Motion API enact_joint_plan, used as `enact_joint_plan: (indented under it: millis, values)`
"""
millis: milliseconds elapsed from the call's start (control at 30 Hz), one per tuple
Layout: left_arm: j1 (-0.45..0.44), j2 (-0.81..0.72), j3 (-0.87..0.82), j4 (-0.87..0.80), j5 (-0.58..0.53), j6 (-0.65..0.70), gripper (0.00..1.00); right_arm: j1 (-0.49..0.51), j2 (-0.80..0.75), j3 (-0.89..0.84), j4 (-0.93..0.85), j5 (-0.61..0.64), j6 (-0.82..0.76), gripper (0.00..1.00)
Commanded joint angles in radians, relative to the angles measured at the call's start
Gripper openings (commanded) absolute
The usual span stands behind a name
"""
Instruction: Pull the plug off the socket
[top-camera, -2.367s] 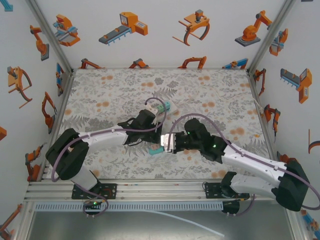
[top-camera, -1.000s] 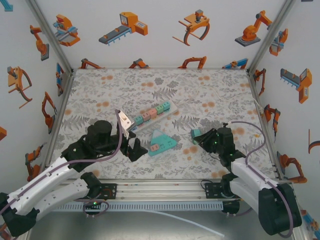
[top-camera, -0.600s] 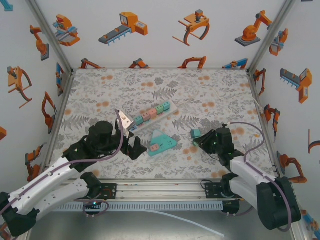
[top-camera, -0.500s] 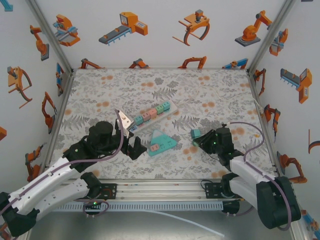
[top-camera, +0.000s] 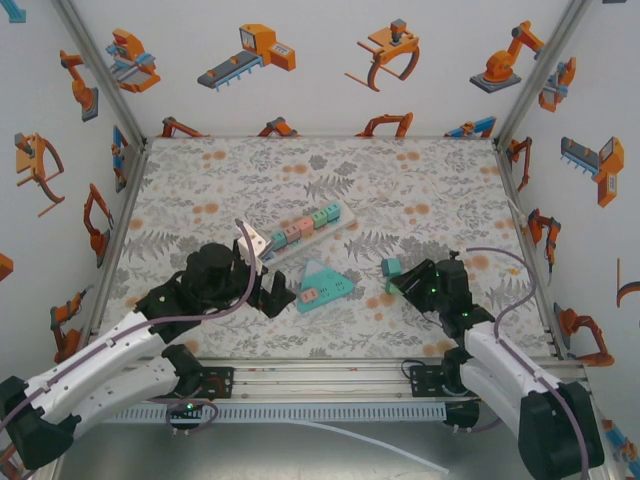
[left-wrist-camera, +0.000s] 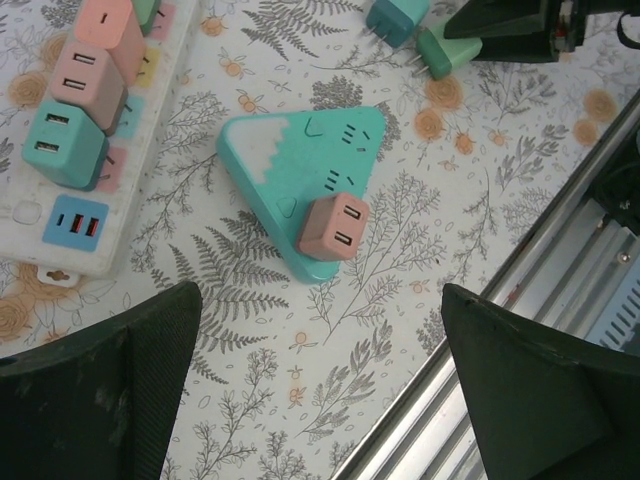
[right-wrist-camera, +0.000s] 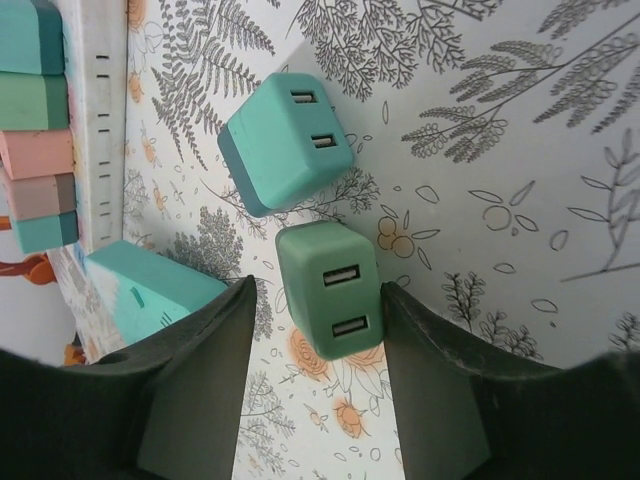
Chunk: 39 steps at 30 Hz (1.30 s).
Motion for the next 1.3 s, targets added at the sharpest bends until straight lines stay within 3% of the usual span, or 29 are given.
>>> enact_joint_plan:
  millis: [0, 100, 267, 433, 667, 767, 867, 1033, 1267]
  values:
    - [-0.003, 0.025, -0.015, 0.029, -0.097, -0.067, 0.97, -0.005, -0.075, 0.008, -0.118, 0.056, -0.028, 0.51]
    - [-0.002, 0.065, -0.010, 0.019, -0.196, -0.147, 0.97, -0.004, -0.149, 0.054, -0.204, 0.058, -0.071, 0.51]
    - [0.002, 0.134, 0.003, 0.065, -0.230, -0.218, 0.97, 0.007, -0.209, 0.162, -0.233, -0.004, -0.217, 0.54]
    - [0.032, 0.236, 0.049, 0.063, -0.298, -0.282, 0.97, 0.131, -0.180, 0.246, -0.136, -0.063, -0.499, 0.55]
    - [0.087, 0.395, 0.109, 0.122, -0.196, -0.335, 0.97, 0.492, -0.063, 0.287, 0.059, -0.101, -1.190, 0.54]
    - [0.101, 0.461, 0.145, 0.118, -0.189, -0.354, 0.97, 0.583, 0.005, 0.285, 0.090, -0.176, -1.517, 0.57]
    - [0.114, 0.526, 0.177, 0.116, -0.161, -0.366, 0.98, 0.614, 0.073, 0.291, 0.093, -0.262, -1.750, 0.61]
    - [0.122, 0.643, 0.221, 0.140, -0.120, -0.371, 0.95, 0.620, 0.186, 0.341, 0.079, -0.367, -1.921, 0.63]
    - [0.124, 0.783, 0.261, 0.191, -0.086, -0.400, 0.89, 0.642, 0.368, 0.394, 0.176, -0.385, -1.950, 0.63]
